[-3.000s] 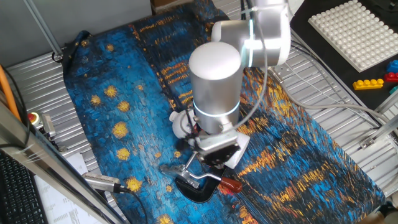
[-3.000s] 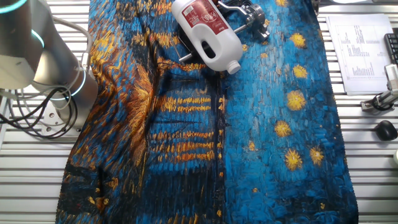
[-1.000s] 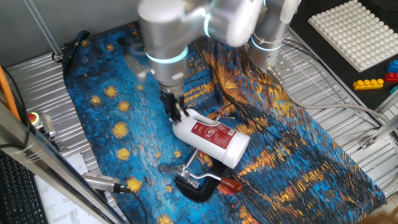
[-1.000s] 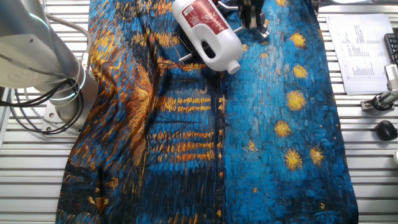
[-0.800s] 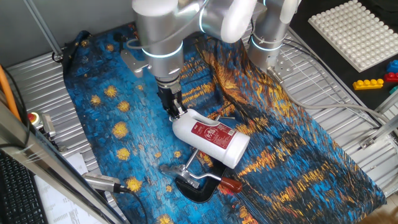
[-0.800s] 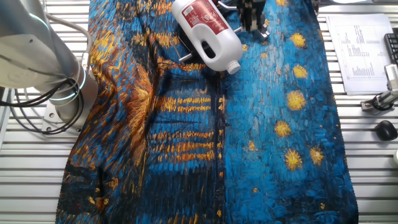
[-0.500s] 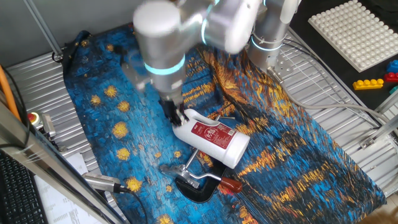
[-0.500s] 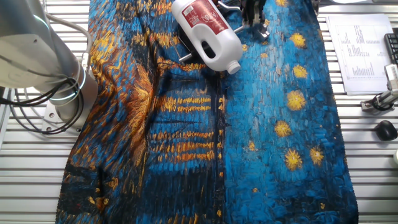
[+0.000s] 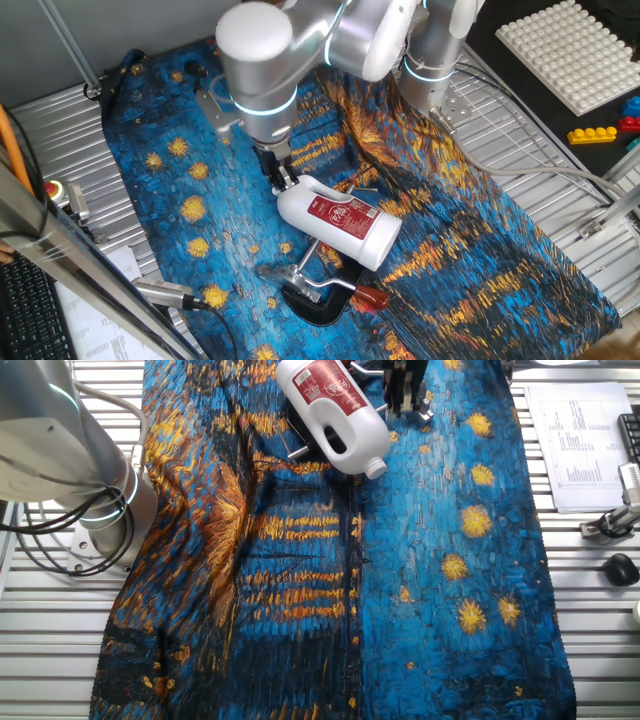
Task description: Push down the lever
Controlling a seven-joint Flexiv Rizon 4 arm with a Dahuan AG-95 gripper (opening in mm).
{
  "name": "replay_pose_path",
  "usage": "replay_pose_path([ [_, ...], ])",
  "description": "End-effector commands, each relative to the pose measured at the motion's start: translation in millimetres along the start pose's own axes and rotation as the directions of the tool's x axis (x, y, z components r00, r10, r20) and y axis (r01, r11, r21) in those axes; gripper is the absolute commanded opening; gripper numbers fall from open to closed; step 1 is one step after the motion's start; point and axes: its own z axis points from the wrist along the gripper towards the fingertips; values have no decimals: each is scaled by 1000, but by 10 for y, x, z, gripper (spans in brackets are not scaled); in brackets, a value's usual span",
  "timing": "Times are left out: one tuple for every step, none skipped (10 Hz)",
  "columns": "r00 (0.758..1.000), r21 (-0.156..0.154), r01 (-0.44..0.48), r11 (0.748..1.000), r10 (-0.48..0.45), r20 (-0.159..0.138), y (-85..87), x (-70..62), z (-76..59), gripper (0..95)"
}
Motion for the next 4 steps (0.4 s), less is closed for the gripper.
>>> replay_pose_path([
  [1000,-54,15,998,-15,10,-88,18,-7,0],
  [1000,-64,14,998,-14,10,-146,30,8,0],
  [1000,-63,20,998,-19,10,-193,39,27,0],
  [1000,-62,19,998,-19,11,-241,52,35,0],
])
